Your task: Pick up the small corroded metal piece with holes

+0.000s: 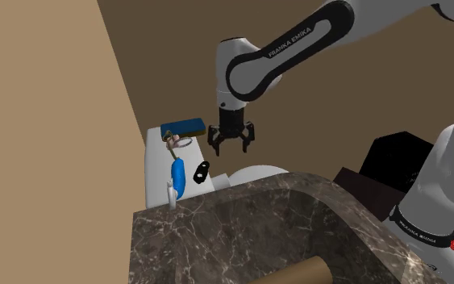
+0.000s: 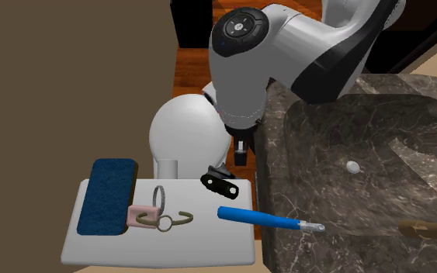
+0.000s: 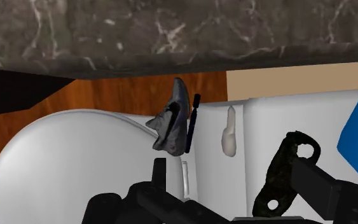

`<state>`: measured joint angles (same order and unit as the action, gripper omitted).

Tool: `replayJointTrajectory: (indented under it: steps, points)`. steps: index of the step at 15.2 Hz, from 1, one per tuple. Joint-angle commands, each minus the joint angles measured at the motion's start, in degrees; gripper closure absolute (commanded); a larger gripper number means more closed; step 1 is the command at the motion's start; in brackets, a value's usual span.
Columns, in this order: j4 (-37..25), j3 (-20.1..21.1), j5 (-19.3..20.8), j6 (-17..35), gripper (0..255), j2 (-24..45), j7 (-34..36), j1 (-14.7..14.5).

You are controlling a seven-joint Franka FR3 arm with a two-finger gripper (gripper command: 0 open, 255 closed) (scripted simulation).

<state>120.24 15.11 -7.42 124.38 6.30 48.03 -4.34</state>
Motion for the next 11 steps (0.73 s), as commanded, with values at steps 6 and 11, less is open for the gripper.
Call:
replayJointTrajectory:
  steps: [6,11]
  points:
    - [-13.95,-0.53,1.76,2.78,0,15.32,8.72,-2.49]
    - [-21.11,-1.29,2.31,3.5,0,22.48,11.86,-3.92]
